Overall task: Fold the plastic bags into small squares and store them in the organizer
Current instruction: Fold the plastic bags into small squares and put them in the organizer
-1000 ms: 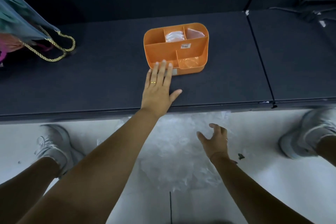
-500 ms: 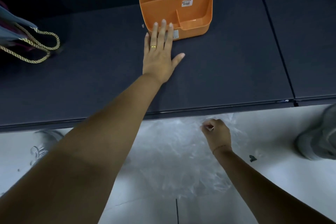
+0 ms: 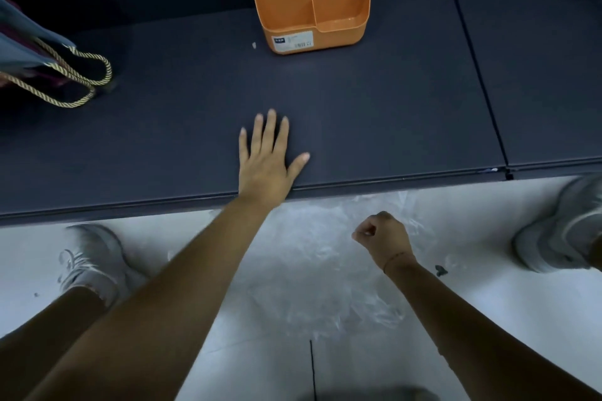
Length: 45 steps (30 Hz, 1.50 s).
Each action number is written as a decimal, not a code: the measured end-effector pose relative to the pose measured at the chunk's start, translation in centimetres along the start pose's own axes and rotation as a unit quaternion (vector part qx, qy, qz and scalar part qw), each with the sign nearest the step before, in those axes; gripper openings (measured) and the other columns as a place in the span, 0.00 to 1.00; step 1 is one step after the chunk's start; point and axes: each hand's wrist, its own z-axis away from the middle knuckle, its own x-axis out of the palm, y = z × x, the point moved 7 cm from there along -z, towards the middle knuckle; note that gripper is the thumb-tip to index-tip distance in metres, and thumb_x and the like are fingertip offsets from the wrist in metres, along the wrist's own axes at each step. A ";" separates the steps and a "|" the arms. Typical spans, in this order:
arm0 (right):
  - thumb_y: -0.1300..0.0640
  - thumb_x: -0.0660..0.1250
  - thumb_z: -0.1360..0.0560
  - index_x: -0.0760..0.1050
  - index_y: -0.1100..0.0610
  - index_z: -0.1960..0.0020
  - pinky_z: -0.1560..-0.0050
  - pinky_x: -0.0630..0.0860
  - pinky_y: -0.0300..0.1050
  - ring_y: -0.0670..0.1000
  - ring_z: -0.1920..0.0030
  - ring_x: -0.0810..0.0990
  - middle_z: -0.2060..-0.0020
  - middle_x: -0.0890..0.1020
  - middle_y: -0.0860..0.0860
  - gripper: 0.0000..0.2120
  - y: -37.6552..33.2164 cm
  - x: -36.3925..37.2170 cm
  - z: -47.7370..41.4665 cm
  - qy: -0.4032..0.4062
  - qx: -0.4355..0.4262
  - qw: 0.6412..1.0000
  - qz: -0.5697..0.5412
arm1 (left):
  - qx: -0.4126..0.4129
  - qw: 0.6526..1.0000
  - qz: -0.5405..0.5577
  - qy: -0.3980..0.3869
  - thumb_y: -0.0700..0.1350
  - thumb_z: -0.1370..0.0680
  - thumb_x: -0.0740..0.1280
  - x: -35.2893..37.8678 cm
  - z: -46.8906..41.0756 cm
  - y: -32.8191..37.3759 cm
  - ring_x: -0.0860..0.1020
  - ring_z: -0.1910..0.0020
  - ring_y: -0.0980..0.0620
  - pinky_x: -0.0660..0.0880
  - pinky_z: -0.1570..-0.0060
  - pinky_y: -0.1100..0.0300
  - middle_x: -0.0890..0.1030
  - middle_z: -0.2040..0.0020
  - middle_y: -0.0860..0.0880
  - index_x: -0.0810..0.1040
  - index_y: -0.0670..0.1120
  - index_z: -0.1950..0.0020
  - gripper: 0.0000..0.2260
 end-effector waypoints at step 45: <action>0.59 0.57 0.17 0.72 0.45 0.33 0.31 0.63 0.37 0.39 0.30 0.66 0.32 0.72 0.41 0.17 -15.3 -12.6 8.8 -0.148 -0.242 0.928 -0.241 | -0.061 0.720 0.684 -0.096 0.50 0.26 0.72 -9.8 12.2 4.4 0.82 0.45 0.50 0.73 0.37 0.52 0.85 0.49 0.49 0.84 0.47 0.48 0.10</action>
